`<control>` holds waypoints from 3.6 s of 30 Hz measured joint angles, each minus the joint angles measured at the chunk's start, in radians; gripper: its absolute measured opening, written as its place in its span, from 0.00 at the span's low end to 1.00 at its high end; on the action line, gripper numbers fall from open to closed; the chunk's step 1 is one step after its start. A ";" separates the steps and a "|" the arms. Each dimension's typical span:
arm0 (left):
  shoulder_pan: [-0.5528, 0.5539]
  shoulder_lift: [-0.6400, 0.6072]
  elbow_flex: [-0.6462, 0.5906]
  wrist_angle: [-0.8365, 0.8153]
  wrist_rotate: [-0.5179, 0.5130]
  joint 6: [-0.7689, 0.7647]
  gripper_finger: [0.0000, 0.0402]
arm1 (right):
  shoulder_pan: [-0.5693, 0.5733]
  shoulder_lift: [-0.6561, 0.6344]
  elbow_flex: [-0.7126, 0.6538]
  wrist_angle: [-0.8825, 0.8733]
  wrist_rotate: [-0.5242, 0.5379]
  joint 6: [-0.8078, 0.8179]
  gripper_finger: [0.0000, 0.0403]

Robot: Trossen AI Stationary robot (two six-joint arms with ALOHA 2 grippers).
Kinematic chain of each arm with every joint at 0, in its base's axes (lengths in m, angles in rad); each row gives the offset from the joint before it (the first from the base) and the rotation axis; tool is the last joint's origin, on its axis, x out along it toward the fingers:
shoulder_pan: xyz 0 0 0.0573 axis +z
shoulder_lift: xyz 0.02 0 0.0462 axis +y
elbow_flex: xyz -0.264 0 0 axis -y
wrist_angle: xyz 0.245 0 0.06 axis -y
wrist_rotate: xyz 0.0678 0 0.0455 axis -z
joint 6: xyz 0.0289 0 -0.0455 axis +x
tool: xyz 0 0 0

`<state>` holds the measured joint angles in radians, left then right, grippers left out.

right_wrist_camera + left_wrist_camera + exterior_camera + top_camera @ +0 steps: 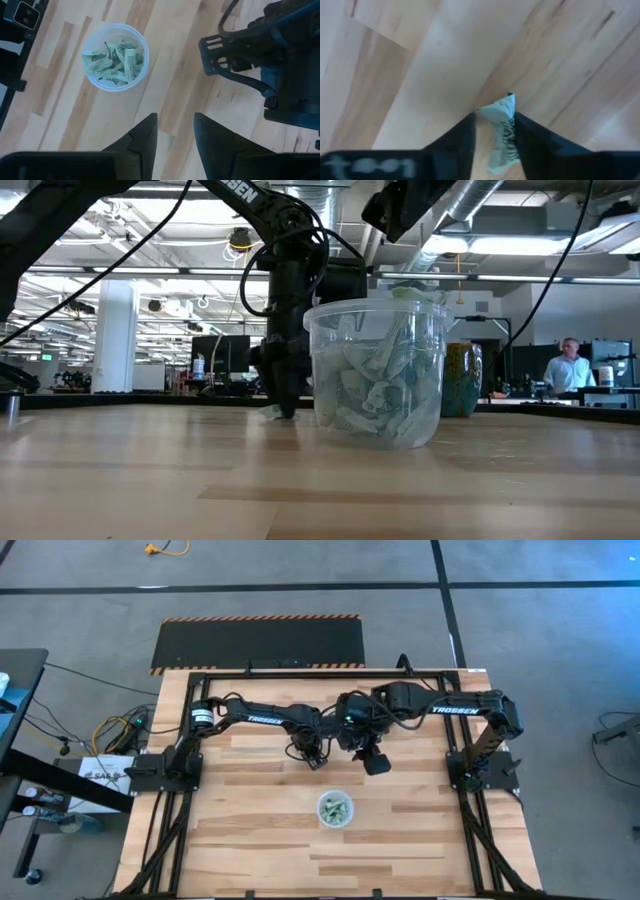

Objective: Pick and place Stevia / Truvia into bins
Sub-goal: Put the green stevia packet into the transparent container, then return to Home Position

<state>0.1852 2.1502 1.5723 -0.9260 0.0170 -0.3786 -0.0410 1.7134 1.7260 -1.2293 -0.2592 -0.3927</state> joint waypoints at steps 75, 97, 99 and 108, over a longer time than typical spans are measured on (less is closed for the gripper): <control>-0.255 -0.259 0.127 0.252 0.314 -0.106 0.21 | -0.276 -0.474 -0.292 0.116 -0.002 0.045 0.30; 0.079 -0.536 0.584 0.063 0.195 0.435 0.02 | -0.276 -0.474 -0.291 0.105 -0.005 0.184 0.30; 0.110 -0.567 0.584 0.028 0.210 0.439 0.02 | -0.276 -0.474 -0.291 0.109 -0.021 0.207 0.30; 0.146 -0.670 0.584 -0.099 0.285 0.513 0.00 | -0.274 -0.510 -0.291 0.212 -0.198 0.315 0.14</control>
<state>0.3317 1.4804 2.1559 -1.0254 0.3022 0.1344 -0.3153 1.2030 1.4349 -1.0172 -0.4571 -0.0775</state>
